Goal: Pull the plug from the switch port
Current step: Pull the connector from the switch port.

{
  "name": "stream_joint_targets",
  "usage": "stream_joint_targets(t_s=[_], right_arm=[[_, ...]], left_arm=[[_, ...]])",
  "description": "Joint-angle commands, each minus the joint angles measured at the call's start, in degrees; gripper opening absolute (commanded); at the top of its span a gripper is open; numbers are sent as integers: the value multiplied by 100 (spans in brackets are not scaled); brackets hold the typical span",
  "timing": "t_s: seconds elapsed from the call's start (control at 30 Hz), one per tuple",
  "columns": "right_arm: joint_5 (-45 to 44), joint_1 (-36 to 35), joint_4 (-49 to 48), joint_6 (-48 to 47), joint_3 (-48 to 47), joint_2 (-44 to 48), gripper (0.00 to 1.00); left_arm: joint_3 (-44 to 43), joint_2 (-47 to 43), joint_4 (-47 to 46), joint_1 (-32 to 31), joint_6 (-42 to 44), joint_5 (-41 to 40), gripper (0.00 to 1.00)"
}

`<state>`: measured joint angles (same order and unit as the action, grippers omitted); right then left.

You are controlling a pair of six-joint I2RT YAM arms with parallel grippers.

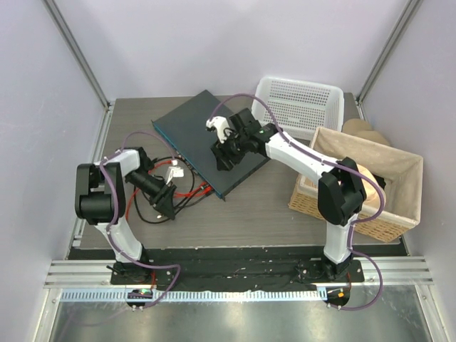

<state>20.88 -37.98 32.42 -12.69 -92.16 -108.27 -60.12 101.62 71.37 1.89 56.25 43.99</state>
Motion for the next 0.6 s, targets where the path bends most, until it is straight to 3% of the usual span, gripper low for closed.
stream_joint_targets(t_s=[0.0,0.2,0.4,0.57], right_arm=[[197,-254,45,-260,-258,-142,57],[109,-658,53,-541,-311,-361,39],[-321,-931,53,-1130,-443,-572,4],[-821,-1168,62,-1482,-645,-783,1]], left_arm=[[-176,296,1010,39,642,427,40],[-308,446,1124,285,642,479,23],[-431,877,1028,312,352,356,0],[-404,806,992,321,343,374,0]])
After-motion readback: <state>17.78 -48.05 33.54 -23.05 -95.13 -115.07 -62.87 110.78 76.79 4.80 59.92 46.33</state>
